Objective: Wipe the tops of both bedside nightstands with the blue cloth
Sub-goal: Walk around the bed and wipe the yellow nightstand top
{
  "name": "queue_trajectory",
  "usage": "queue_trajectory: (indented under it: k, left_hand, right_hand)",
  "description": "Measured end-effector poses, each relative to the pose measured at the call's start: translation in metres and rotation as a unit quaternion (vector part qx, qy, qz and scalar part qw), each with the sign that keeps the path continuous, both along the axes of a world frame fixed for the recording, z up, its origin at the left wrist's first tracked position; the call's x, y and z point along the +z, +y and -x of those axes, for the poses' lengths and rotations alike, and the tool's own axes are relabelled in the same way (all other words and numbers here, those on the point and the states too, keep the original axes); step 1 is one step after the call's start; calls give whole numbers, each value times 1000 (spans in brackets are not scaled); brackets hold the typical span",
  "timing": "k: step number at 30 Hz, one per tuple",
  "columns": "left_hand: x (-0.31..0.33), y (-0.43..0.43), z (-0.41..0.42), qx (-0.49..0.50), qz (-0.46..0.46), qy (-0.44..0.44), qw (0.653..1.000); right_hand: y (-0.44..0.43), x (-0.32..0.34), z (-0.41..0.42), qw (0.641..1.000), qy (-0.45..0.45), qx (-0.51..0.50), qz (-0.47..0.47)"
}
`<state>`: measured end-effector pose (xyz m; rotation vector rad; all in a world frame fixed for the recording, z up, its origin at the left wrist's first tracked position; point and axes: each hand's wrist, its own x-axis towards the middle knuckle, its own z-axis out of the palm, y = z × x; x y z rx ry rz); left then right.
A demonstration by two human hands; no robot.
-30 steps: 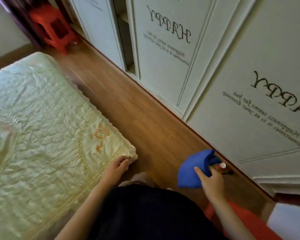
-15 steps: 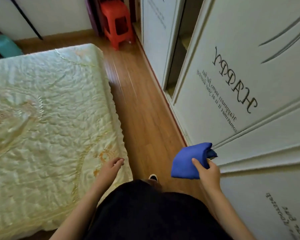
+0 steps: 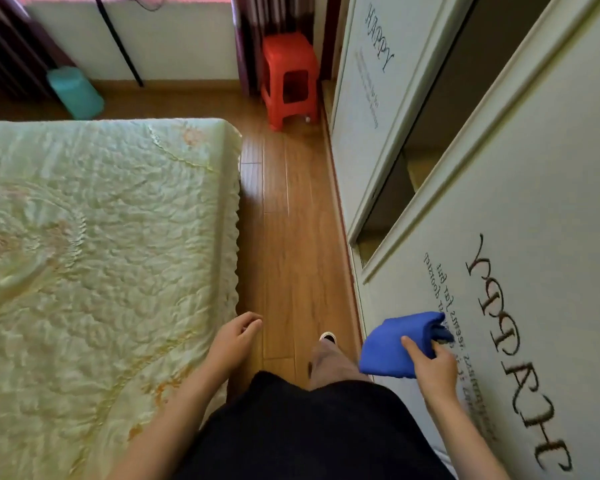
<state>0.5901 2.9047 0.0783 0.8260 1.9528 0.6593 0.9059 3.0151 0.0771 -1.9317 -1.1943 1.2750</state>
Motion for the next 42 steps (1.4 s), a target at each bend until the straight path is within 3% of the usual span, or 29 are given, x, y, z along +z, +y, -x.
queue_trajectory:
  k: [13, 20, 27, 33, 36, 42]
  left_hand:
    - [-15, 113, 70, 243, 70, 22, 967]
    - [-34, 247, 154, 259, 64, -2, 964]
    - [1, 441, 275, 107, 20, 44, 993]
    - [10, 584, 351, 61, -8, 41, 997]
    - [-3, 638, 382, 88, 4, 22, 996]
    - [-12, 714, 447, 266, 14, 12, 964]
  right_hand:
    - [274, 15, 152, 984, 52, 170, 15]
    - [398, -3, 231, 982, 43, 180, 35]
    - [536, 8, 297, 991, 5, 133, 14]
    - [652, 9, 358, 996, 31, 78, 10]
    - [719, -1, 399, 996, 27, 80, 3]
    - [861, -2, 512, 983, 23, 181, 7]
